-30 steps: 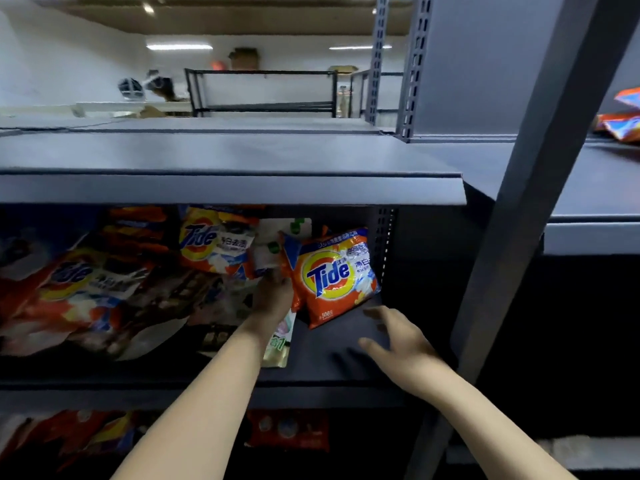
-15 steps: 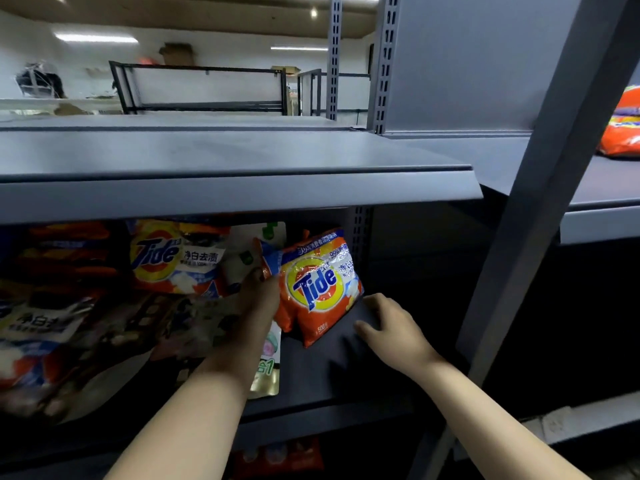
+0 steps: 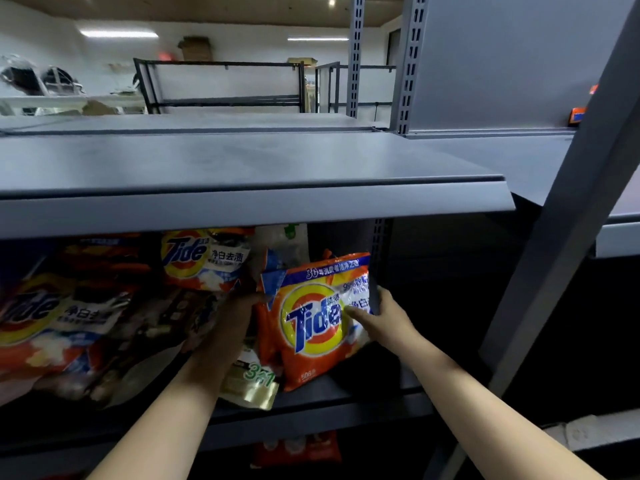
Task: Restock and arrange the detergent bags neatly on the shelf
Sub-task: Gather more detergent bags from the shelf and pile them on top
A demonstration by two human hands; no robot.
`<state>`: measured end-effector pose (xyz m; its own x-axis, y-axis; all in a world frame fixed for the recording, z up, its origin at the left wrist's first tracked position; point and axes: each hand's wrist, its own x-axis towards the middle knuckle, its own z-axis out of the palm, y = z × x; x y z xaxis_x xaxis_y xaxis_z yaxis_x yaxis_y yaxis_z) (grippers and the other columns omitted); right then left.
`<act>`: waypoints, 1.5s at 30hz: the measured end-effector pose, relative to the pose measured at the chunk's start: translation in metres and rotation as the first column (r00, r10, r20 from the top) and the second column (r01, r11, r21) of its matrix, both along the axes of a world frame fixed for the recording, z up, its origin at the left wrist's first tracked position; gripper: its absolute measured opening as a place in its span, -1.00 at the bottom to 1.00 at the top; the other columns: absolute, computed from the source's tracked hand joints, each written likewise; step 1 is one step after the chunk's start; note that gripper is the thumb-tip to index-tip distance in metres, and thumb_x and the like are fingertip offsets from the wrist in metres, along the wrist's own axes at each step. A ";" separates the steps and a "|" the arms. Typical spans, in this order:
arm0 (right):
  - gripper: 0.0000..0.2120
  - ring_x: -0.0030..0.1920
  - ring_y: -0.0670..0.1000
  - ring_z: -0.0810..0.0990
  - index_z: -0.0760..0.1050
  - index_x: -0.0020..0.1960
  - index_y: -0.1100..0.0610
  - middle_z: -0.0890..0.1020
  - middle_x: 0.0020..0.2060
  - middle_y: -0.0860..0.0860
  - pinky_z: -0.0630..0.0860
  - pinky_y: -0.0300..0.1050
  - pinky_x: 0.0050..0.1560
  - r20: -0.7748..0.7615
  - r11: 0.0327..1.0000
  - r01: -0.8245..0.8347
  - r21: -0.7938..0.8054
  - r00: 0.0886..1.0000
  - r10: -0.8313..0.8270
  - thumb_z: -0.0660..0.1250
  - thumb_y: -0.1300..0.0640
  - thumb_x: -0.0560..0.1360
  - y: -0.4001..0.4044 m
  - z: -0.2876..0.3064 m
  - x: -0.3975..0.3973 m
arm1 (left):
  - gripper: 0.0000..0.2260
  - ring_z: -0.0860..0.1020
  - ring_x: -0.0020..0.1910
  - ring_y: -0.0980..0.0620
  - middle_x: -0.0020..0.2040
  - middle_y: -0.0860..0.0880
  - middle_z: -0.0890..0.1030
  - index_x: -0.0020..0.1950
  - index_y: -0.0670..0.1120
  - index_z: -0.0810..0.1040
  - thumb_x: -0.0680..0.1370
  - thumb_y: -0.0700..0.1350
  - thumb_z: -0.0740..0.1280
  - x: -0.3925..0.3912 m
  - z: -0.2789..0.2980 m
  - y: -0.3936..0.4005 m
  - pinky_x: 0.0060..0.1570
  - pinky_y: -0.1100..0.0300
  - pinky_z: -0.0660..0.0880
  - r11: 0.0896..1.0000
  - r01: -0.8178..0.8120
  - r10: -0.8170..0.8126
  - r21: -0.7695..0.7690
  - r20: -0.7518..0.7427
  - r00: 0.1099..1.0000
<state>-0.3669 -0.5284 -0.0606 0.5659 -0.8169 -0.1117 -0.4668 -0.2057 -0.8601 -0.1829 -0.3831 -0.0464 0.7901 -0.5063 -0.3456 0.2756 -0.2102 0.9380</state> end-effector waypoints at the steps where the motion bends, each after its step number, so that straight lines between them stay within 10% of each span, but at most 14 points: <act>1: 0.04 0.21 0.07 0.57 0.23 0.46 0.06 0.54 0.28 0.03 0.51 0.09 0.22 0.072 0.995 -0.037 0.097 0.997 0.030 0.55 -0.29 0.13 0.002 -0.005 0.002 | -0.77 0.57 -0.03 -0.23 0.00 -0.26 0.60 0.05 -0.20 0.56 0.43 -0.17 0.40 0.002 -0.001 0.006 0.10 -0.14 0.49 1.000 -0.009 0.009 -0.002 0.004 1.000; 6: -0.42 -0.06 0.03 0.70 0.50 0.14 0.05 0.71 -0.05 0.01 0.62 0.07 0.02 0.260 0.941 -0.214 0.261 0.955 0.145 0.64 -0.01 0.20 0.018 -0.017 0.007 | -0.91 0.53 -0.16 -0.21 -0.19 -0.21 0.55 -0.18 -0.21 0.50 0.45 -0.18 0.29 -0.005 0.006 0.018 -0.12 0.03 0.47 0.990 -0.034 0.037 -0.140 0.014 0.999; 10: -0.75 -0.11 0.05 0.71 0.59 0.02 0.13 0.72 -0.11 0.05 0.61 0.12 0.03 0.320 0.950 -0.173 0.259 0.944 0.085 0.52 0.12 0.38 0.026 -0.022 -0.002 | -0.94 0.58 -0.16 -0.14 -0.23 -0.12 0.61 -0.17 -0.10 0.51 0.50 -0.19 0.31 -0.024 0.014 0.015 0.12 -0.06 0.49 0.982 -0.065 0.074 -0.177 0.045 0.996; 14: -0.93 -0.12 -0.04 0.68 0.62 -0.08 0.06 0.70 -0.13 0.00 0.62 0.02 -0.01 0.312 1.000 0.010 0.004 0.950 -0.011 0.43 0.08 0.47 0.035 -0.023 -0.017 | -0.76 0.54 -0.56 0.14 -0.49 0.00 0.59 -0.25 -0.08 0.47 0.61 -0.14 0.18 -0.057 0.025 0.018 -0.46 0.29 0.47 0.981 -0.027 0.044 -0.193 0.085 0.995; 23: -0.93 -0.13 -0.12 0.63 0.57 -0.06 0.01 0.65 -0.19 -0.14 0.50 -0.30 -0.22 0.248 0.998 -0.029 0.050 0.969 0.015 0.35 0.03 0.53 0.052 -0.013 -0.060 | -0.74 0.48 -0.30 0.09 -0.28 -0.01 0.53 -0.24 -0.03 0.45 0.64 -0.11 0.15 -0.102 0.030 0.026 -0.34 0.27 0.38 0.993 -0.081 0.102 -0.085 0.283 0.954; 26: -0.96 -0.14 -0.11 0.66 0.55 -0.09 -0.05 0.68 -0.17 -0.12 0.60 -0.17 -0.13 0.291 0.990 -0.095 0.105 0.955 0.061 0.34 0.05 0.54 0.056 -0.015 -0.074 | -0.81 0.46 -0.30 0.14 -0.25 0.02 0.53 -0.18 -0.05 0.52 0.61 -0.15 0.21 -0.096 0.039 0.021 -0.37 0.34 0.38 0.996 -0.055 0.022 0.064 0.425 0.905; 30: -0.84 -0.12 -0.05 0.67 0.57 -0.08 0.00 0.69 -0.15 -0.04 0.61 0.02 0.01 0.284 0.987 -0.130 0.094 0.954 0.098 0.28 0.22 0.54 0.055 -0.016 -0.084 | -0.80 0.55 0.08 -0.07 0.12 -0.12 0.62 0.12 -0.13 0.61 0.59 -0.14 0.24 -0.088 0.029 0.015 0.07 0.18 0.45 0.942 -0.039 -0.151 0.334 0.525 0.838; 38: -0.87 -0.14 0.01 0.67 0.58 -0.10 0.09 0.69 -0.20 0.02 0.58 0.08 -0.01 0.300 0.994 -0.102 0.041 0.950 0.085 0.29 0.08 0.56 0.062 -0.008 -0.102 | -0.90 0.56 0.07 -0.15 0.07 -0.21 0.60 0.02 -0.15 0.56 0.58 -0.16 0.28 -0.119 0.039 0.024 0.15 -0.03 0.47 0.938 -0.240 0.324 -0.249 0.391 0.861; 45: -0.72 -0.30 -0.03 0.57 0.40 -0.35 0.08 0.59 -0.40 -0.02 0.48 -0.06 -0.26 0.220 0.943 0.209 -0.258 0.963 -0.153 0.28 0.08 0.53 0.082 0.008 -0.150 | -0.73 0.37 -0.38 0.24 -0.33 0.09 0.42 -0.26 0.07 0.40 0.63 -0.12 0.17 -0.168 0.074 0.059 -0.27 0.40 0.35 0.923 -0.232 0.379 -0.307 0.619 0.688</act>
<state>-0.5165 -0.4467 -0.0527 0.3933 -0.8901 0.2302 -0.3484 -0.3760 -0.8586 -0.3513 -0.3242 0.0280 0.8989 -0.1911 0.3943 -0.4062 -0.0265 0.9134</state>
